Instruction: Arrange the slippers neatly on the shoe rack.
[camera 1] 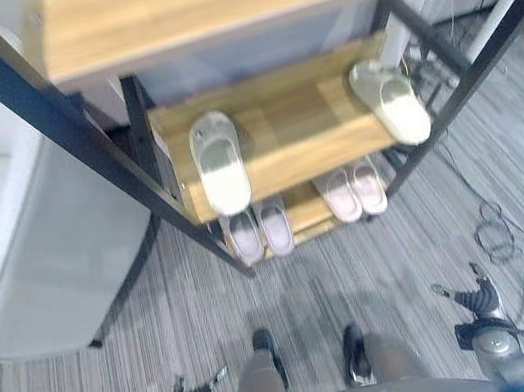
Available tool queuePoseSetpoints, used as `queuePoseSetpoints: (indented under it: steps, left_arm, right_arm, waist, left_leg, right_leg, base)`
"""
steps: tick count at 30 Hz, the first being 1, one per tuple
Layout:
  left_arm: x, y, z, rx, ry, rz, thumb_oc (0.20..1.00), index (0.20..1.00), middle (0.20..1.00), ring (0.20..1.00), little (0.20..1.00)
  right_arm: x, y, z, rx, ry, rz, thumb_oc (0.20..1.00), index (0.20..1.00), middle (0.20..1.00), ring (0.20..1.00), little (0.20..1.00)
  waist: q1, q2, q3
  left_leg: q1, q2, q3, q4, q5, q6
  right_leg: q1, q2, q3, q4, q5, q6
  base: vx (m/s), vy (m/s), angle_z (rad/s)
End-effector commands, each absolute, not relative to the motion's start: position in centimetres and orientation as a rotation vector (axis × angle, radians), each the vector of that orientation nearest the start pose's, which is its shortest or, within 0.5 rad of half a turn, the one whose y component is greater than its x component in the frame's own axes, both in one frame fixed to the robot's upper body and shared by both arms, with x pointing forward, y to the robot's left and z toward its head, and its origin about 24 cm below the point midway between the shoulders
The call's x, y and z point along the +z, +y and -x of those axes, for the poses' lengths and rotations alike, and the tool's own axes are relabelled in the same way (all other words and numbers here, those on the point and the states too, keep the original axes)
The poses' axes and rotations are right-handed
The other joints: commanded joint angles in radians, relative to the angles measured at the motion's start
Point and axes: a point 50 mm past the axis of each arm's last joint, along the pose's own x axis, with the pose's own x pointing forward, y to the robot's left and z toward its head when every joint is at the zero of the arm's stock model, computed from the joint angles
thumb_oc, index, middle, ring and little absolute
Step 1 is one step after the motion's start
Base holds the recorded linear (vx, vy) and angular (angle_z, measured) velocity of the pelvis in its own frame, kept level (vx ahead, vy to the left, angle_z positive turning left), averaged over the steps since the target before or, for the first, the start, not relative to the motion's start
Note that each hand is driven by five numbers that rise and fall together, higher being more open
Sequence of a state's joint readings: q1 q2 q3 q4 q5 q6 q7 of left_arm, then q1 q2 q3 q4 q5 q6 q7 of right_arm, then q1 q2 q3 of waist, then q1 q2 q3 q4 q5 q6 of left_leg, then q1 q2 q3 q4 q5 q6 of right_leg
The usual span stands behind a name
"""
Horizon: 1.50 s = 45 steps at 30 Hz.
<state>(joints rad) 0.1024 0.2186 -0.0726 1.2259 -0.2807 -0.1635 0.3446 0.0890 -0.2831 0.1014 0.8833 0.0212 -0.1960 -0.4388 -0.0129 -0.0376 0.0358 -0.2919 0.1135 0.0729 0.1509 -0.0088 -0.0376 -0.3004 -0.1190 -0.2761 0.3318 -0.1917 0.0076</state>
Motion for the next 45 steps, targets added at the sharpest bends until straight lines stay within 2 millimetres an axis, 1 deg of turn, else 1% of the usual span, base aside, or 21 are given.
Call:
queuePoseSetpoints:
  steps: [1, 2, 3, 4, 5, 6, 7, 10, 12, 15, 16, 18, 19, 20, 22, 24, 28, 31, 35, 36, 45]
  left_arm:
    - [-15.3, 25.0, -8.5, 0.508, 1.050, -0.231, 1.000, 1.000, 1.000, 1.000, 1.000]
    - [-15.3, 24.6, -8.9, 0.479, 1.038, -0.236, 1.000, 1.000, 1.000, 1.000, 1.000]
    - [-15.4, 24.1, -8.8, 0.446, 1.045, -0.250, 1.000, 1.000, 1.000, 1.000, 1.000]
    - [-15.7, 23.5, -8.3, 0.392, 1.065, -0.278, 1.000, 1.000, 1.000, 1.000, 1.000]
    - [-16.0, 23.1, -7.8, 0.344, 1.090, -0.295, 1.000, 1.000, 1.000, 1.000, 1.000]
    - [-16.1, 22.6, -7.6, 0.321, 1.100, -0.300, 1.000, 1.000, 1.000, 1.000, 1.000]
    - [-16.0, 22.1, -8.3, 0.268, 1.077, -0.328, 1.000, 1.000, 1.000, 1.000, 1.000]
    - [-16.2, 22.0, -7.9, 0.240, 1.091, -0.356, 1.000, 1.000, 1.000, 1.000, 1.000]
    - [-16.1, 22.8, -7.2, 0.240, 1.098, -0.364, 1.000, 1.000, 1.000, 1.000, 1.000]
    - [-16.2, 22.5, -6.9, 0.224, 1.104, -0.396, 1.000, 1.000, 1.000, 1.000, 1.000]
    - [-16.1, 22.8, -7.2, 0.239, 1.094, -0.414, 1.000, 1.000, 1.000, 1.000, 1.000]
    - [-15.6, 23.2, -8.7, 0.256, 1.041, -0.423, 1.000, 1.000, 1.000, 1.000, 1.000]
    - [-15.0, 23.3, -10.1, 0.248, 0.972, -0.432, 1.000, 1.000, 1.000, 1.000, 1.000]
    - [-14.4, 22.9, -11.8, 0.199, 0.892, -0.441, 1.000, 1.000, 1.000, 1.000, 1.000]
    - [-12.9, 21.9, -13.6, 0.098, 0.749, -0.426, 1.000, 1.000, 1.000, 1.000, 1.000]
    - [-12.0, 21.8, -14.2, 0.053, 0.688, -0.431, 1.000, 1.000, 1.000, 1.000, 1.000]
    - [-13.3, 21.7, -12.9, 0.059, 0.788, -0.429, 1.000, 1.000, 1.000, 1.000, 1.000]
    - [-15.3, 21.8, -10.0, 0.084, 0.977, -0.450, 1.000, 1.000, 1.000, 1.000, 1.000]
    - [-15.9, 22.0, -8.8, 0.093, 1.045, -0.463, 1.000, 1.000, 1.000, 1.000, 1.000]
    - [-16.1, 18.7, -11.8, 0.040, 1.042, -0.468, 1.000, 1.000, 1.000, 1.000, 1.000]
    - [-16.0, 19.0, -11.8, 0.042, 1.035, -0.478, 1.000, 1.000, 1.000, 1.000, 1.000]
  right_arm:
    - [-9.3, -26.7, -16.7, -0.355, 0.585, 0.570, 1.000, 1.000, 1.000, 1.000, 1.000]
    - [-9.3, -27.1, -16.7, -0.344, 0.593, 0.607, 1.000, 1.000, 1.000, 1.000, 1.000]
    - [-9.4, -27.2, -16.6, -0.332, 0.604, 0.626, 1.000, 1.000, 1.000, 1.000, 1.000]
    - [-9.5, -27.7, -16.3, -0.330, 0.619, 0.638, 1.000, 1.000, 1.000, 1.000, 1.000]
    - [-9.8, -28.1, -15.9, -0.338, 0.651, 0.642, 1.000, 1.000, 1.000, 1.000, 1.000]
    - [-9.9, -28.1, -15.8, -0.331, 0.663, 0.644, 1.000, 1.000, 1.000, 1.000, 1.000]
    - [-9.7, -28.2, -16.0, -0.333, 0.656, 0.640, 1.000, 1.000, 1.000, 1.000, 1.000]
    - [-9.8, -27.9, -15.6, -0.332, 0.657, 0.625, 1.000, 1.000, 1.000, 1.000, 1.000]
    - [-10.6, -28.2, -14.8, -0.365, 0.714, 0.593, 1.000, 1.000, 1.000, 1.000, 1.000]
    - [-11.3, -27.4, -14.5, -0.351, 0.753, 0.584, 1.000, 1.000, 1.000, 1.000, 1.000]
    - [-11.4, -26.9, -14.9, -0.346, 0.749, 0.570, 1.000, 1.000, 1.000, 1.000, 1.000]
    - [-11.4, -26.4, -15.3, -0.337, 0.736, 0.562, 1.000, 1.000, 1.000, 1.000, 1.000]
    - [-11.3, -26.2, -15.4, -0.331, 0.730, 0.565, 1.000, 1.000, 1.000, 1.000, 1.000]
    - [-11.3, -26.4, -15.4, -0.322, 0.732, 0.575, 1.000, 1.000, 1.000, 1.000, 1.000]
    - [-10.7, -27.0, -15.8, -0.294, 0.708, 0.607, 1.000, 1.000, 1.000, 1.000, 1.000]
    - [-10.4, -27.2, -15.9, -0.284, 0.691, 0.612, 1.000, 1.000, 1.000, 1.000, 1.000]
    - [-11.5, -27.0, -14.9, -0.288, 0.772, 0.586, 1.000, 1.000, 1.000, 1.000, 1.000]
    - [-12.9, -26.0, -13.6, -0.300, 0.862, 0.527, 1.000, 1.000, 1.000, 1.000, 1.000]
    - [-13.3, -25.7, -13.1, -0.310, 0.890, 0.505, 1.000, 1.000, 1.000, 1.000, 1.000]
    - [-16.3, -23.6, -6.5, -0.507, 1.211, 0.268, 1.000, 1.000, 1.000, 1.000, 1.000]
    - [-15.8, -24.8, -7.3, -0.518, 1.173, 0.338, 1.000, 1.000, 1.000, 1.000, 1.000]
  waist:
    - [0.029, 0.007, 0.106]
    - [0.034, 0.002, 0.106]
    - [0.033, -0.006, 0.099]
    - [0.026, -0.014, 0.085]
    - [0.017, -0.004, 0.067]
    - [0.014, 0.004, 0.054]
    - [0.008, 0.019, 0.027]
    - [0.001, 0.033, 0.019]
    - [0.012, 0.045, 0.019]
    - [0.029, 0.042, 0.036]
    - [0.030, 0.039, 0.043]
    - [0.023, 0.037, 0.051]
    - [0.012, 0.030, 0.048]
    - [0.009, 0.017, 0.040]
    - [0.007, 0.017, 0.009]
    - [0.005, 0.019, -0.001]
    - [0.007, 0.022, -0.011]
    - [0.005, 0.021, -0.019]
    - [0.003, 0.021, -0.023]
    - [-0.075, 0.090, -0.011]
    - [-0.065, 0.077, -0.015]
  left_leg:
    - [-0.008, 0.065, -0.037, -0.056, 0.194, -0.083]
    - [0.005, 0.055, -0.045, -0.062, 0.198, -0.086]
    - [0.021, 0.030, -0.049, -0.044, 0.165, -0.074]
    - [0.077, -0.029, -0.037, -0.006, 0.098, -0.059]
    - [0.170, -0.069, -0.010, -0.030, 0.023, -0.042]
    - [0.204, -0.087, -0.013, -0.072, -0.023, -0.024]
    - [0.238, -0.120, -0.030, -0.141, -0.037, -0.003]
    - [0.272, -0.130, -0.023, -0.192, -0.031, 0.012]
    - [0.295, -0.138, -0.021, -0.208, -0.033, 0.025]
    - [0.321, -0.138, -0.004, -0.210, -0.046, 0.040]
    - [0.317, -0.126, -0.007, -0.201, -0.049, 0.040]
    - [0.310, -0.117, -0.020, -0.186, -0.053, 0.042]
    - [0.309, -0.118, -0.028, -0.176, -0.061, 0.041]
    - [0.306, -0.121, -0.030, -0.162, -0.064, 0.038]
    - [0.318, -0.109, -0.028, -0.173, -0.061, 0.029]
    - [0.326, -0.102, -0.028, -0.189, -0.055, 0.024]
    - [0.341, -0.090, -0.041, -0.212, -0.042, 0.016]
    - [0.358, -0.089, -0.043, -0.221, -0.043, 0.014]
    - [0.371, -0.090, -0.040, -0.226, -0.047, 0.013]
    - [0.258, 0.010, 0.027, -0.238, 0.024, -0.068]
    - [0.276, 0.010, 0.012, -0.238, 0.013, -0.067]
  right_leg:
    - [0.095, -0.019, -0.009, -0.127, 0.087, 0.072]
    - [0.122, -0.018, -0.016, -0.168, 0.108, 0.075]
    - [0.141, -0.018, -0.022, -0.207, 0.133, 0.081]
    - [0.167, -0.020, -0.008, -0.255, 0.170, 0.092]
    - [0.189, -0.008, 0.021, -0.288, 0.190, 0.101]
    - [0.200, -0.004, 0.022, -0.302, 0.189, 0.107]
    - [0.223, -0.009, 0.037, -0.318, 0.205, 0.117]
    - [0.228, -0.021, 0.043, -0.298, 0.208, 0.124]
    - [0.224, -0.033, 0.032, -0.260, 0.194, 0.128]
    - [0.212, -0.072, -0.001, -0.176, 0.187, 0.141]
    - [0.204, -0.103, 0.011, -0.154, 0.208, 0.151]
    - [0.177, -0.119, 0.082, -0.145, 0.235, 0.160]
    - [0.182, -0.109, 0.146, -0.169, 0.227, 0.156]
    - [0.204, -0.087, 0.163, -0.214, 0.210, 0.152]
    - [0.247, -0.067, 0.158, -0.297, 0.215, 0.156]
    - [0.265, -0.060, 0.155, -0.326, 0.222, 0.156]
    - [0.294, -0.040, 0.146, -0.361, 0.219, 0.145]
    - [0.314, -0.034, 0.143, -0.366, 0.209, 0.138]
    - [0.324, -0.033, 0.141, -0.365, 0.202, 0.137]
    - [0.290, -0.068, 0.104, -0.391, 0.211, 0.168]
    - [0.323, -0.060, 0.109, -0.407, 0.199, 0.164]
  base:
    - [-0.07, -0.136, 0.03]
    - [-0.09, -0.115, -0.04]
    - [-0.09, -0.104, -0.05]
    - [-0.04, -0.020, -0.12]
    - [0.01, 0.050, -0.27]
    - [0.02, 0.141, -0.45]
    - [0.02, 0.124, -0.39]
    - [-0.06, 0.124, -0.18]
    - [-0.09, 0.118, -0.18]
    - [-0.09, 0.005, 0.06]
    - [-0.13, -0.119, -0.07]
    - [-0.09, -0.142, -0.02]
    - [-0.03, -0.180, 0.10]
    - [0.04, -0.208, 0.28]
    - [0.10, -0.176, 0.36]
    - [0.06, -0.109, -0.19]
    - [0.03, -0.080, 0.00]
    - [0.05, -0.023, 0.04]
    - [0.03, 0.008, 0.03]
    - [0.03, 0.020, 0.17]
    - [0.04, -0.002, 0.02]
